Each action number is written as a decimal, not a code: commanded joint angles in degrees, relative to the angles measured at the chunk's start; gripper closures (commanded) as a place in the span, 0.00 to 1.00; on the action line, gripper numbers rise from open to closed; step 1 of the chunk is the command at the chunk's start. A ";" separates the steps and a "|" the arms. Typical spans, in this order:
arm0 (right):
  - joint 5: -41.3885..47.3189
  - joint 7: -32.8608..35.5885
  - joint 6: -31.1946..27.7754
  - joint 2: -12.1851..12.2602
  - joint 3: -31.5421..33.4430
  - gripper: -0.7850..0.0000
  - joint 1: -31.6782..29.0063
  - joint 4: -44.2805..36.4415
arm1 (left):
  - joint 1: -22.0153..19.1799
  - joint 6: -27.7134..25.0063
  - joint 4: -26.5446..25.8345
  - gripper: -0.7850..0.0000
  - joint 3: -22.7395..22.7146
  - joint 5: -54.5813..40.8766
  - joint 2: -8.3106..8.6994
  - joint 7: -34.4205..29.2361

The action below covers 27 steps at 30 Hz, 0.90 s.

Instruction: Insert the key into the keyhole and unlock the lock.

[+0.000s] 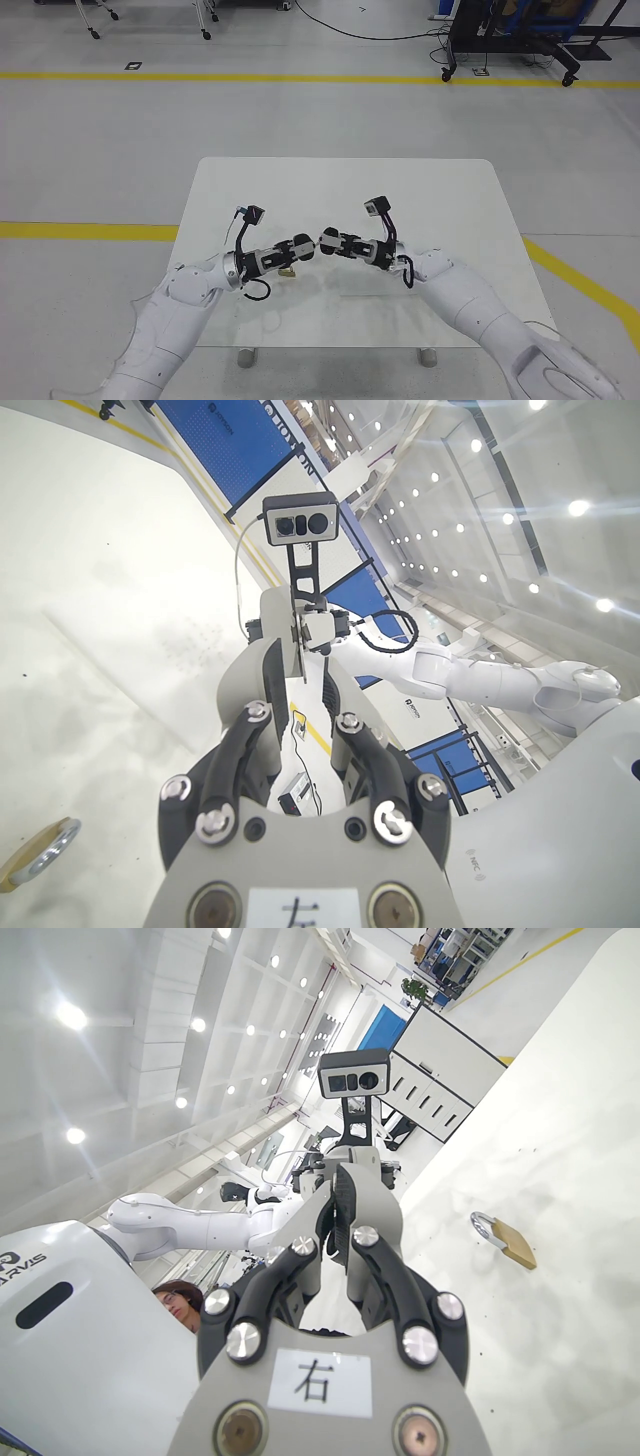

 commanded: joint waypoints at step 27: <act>-0.05 -2.51 -2.50 0.60 -3.47 0.69 1.35 1.37 | -0.57 0.46 -0.26 1.00 2.12 2.91 0.49 2.29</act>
